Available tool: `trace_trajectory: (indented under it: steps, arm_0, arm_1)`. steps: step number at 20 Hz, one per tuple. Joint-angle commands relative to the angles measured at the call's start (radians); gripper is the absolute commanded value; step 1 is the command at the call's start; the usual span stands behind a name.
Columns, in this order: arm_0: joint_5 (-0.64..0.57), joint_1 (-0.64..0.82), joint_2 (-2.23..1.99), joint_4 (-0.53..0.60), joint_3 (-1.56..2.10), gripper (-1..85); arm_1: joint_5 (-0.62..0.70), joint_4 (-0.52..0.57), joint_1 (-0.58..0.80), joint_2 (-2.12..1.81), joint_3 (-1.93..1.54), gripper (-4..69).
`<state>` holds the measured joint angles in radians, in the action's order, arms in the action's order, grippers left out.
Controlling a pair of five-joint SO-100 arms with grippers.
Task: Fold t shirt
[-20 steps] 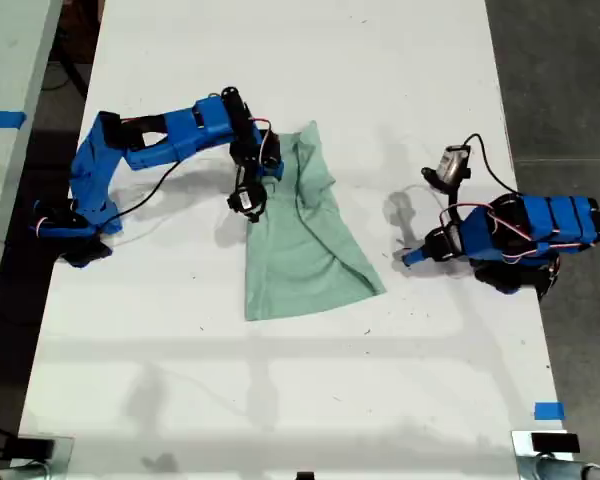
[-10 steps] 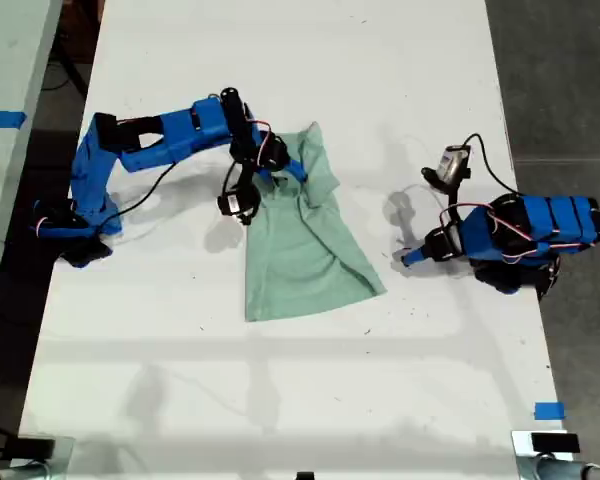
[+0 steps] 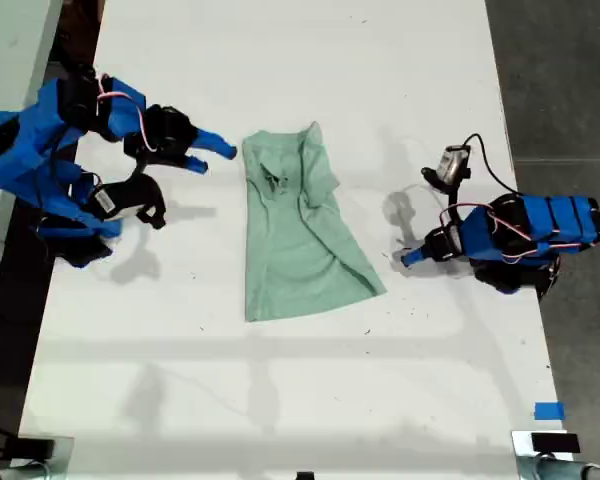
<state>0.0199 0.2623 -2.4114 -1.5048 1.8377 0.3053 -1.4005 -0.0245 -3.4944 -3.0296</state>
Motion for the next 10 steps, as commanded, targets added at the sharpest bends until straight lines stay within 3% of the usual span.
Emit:
trace_trajectory:
  steps: [1,5,6,8,10]
  arm_0:
    - [0.204,-0.179,-0.334,0.170,0.423,18.2]
    - [0.351,-0.397,-1.127,0.509,1.117,6.0]
    - [0.357,-0.408,-1.058,0.534,1.120,5.9]
    - [0.357,-0.423,-1.101,0.620,1.229,14.9]
    - [0.337,-0.396,-1.127,0.643,1.313,14.9]
  arm_1:
    - [0.012,0.021,-0.002,-0.008,-0.060,4.9]
    - [0.009,0.021,0.000,-0.008,-0.060,5.3]
    - [0.006,0.021,0.000,-0.008,-0.060,5.3]
    - [0.008,0.021,0.003,-0.008,-0.060,5.4]
    - [0.002,0.021,0.002,-0.008,-0.060,5.3]
